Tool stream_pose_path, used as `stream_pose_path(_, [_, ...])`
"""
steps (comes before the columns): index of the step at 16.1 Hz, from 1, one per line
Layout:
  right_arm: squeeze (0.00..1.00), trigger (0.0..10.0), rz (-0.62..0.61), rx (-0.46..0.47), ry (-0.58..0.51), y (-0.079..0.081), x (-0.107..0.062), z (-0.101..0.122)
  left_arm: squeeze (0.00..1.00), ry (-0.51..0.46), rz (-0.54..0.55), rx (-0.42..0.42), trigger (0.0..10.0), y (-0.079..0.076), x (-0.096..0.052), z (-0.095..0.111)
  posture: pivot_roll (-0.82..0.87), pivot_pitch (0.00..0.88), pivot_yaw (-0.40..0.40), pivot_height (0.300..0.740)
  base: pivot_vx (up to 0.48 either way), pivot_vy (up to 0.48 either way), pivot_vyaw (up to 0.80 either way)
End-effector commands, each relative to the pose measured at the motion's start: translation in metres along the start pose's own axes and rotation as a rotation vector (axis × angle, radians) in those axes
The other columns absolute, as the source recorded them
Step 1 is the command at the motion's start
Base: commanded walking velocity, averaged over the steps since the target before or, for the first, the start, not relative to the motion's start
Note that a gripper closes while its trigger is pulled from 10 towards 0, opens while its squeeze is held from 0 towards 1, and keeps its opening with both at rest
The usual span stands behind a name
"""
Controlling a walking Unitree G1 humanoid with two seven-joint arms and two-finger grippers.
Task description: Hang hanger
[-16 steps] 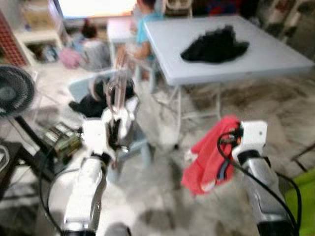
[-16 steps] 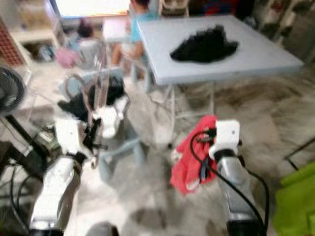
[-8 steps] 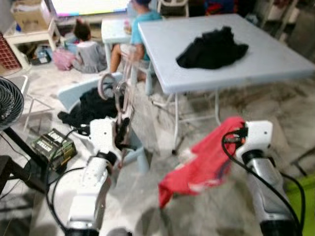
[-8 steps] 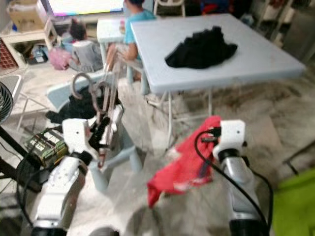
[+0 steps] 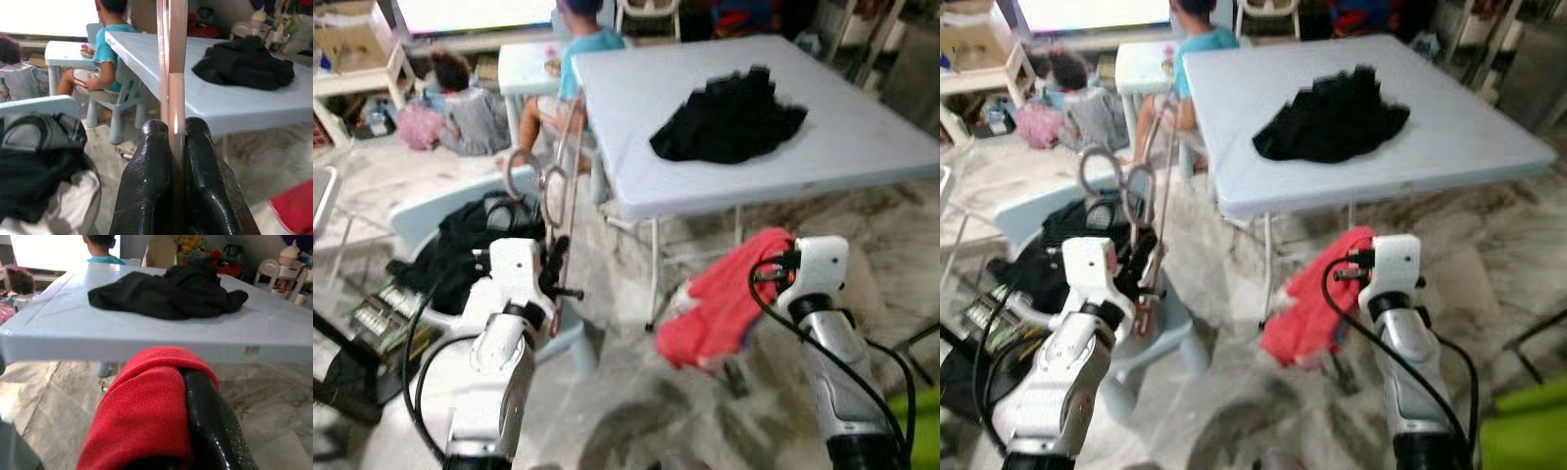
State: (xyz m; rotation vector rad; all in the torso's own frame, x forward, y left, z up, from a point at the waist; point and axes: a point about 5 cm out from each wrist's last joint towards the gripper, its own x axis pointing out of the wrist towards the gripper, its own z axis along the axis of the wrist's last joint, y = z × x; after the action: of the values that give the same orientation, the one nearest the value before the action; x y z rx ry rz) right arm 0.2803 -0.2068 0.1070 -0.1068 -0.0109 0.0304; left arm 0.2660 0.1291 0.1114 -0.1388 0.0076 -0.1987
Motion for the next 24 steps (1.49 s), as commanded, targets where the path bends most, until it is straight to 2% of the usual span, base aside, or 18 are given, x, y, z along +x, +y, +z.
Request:
stream_pose_path(1, [0.00, 10.0, 0.022, 0.002, -0.033, 0.007, 0.005, 0.008, 0.00, -0.009, 0.025, 0.010, 10.0, 0.008, -0.001, 0.005, -0.03, 0.037, -0.016, 0.740, 0.277, -0.386, 0.00])
stream_pose_path(11, [0.00, 10.0, 0.036, -0.003, -0.037, 0.008, 0.008, 0.010, 0.00, -0.014, 0.031, 0.012, 10.0, 0.008, 0.001, 0.006, -0.03, 0.032, -0.019, 0.740, 0.262, -0.397, 0.00])
stream_pose_path(14, [0.00, 10.0, 0.042, -0.005, -0.039, 0.009, 0.009, 0.010, 0.00, -0.012, 0.098, 0.060, 10.0, 0.017, 0.000, 0.006, -0.02, 0.025, -0.017, 0.740, 0.000, 0.000, 0.00])
stream_pose_path(18, [0.00, 10.0, 0.035, -0.001, -0.047, 0.004, 0.015, 0.014, 0.00, -0.023, 0.112, 0.084, 10.0, 0.022, -0.008, 0.008, -0.02, 0.038, -0.021, 0.740, 0.000, 0.000, 0.00])
stream_pose_path(21, [0.00, 10.0, 0.045, 0.000, -0.100, 0.006, 0.022, 0.028, 0.00, -0.093, 0.126, 0.075, 10.0, 0.021, -0.002, 0.024, -0.01, 0.044, -0.024, 0.740, 0.094, 0.000, 0.00])
stream_pose_path(24, [0.00, 10.0, 0.050, 0.011, -0.148, 0.008, 0.027, 0.042, 0.00, -0.108, 0.119, 0.074, 10.0, 0.019, 0.000, 0.030, -0.02, 0.045, -0.022, 0.740, 0.310, 0.000, 0.00])
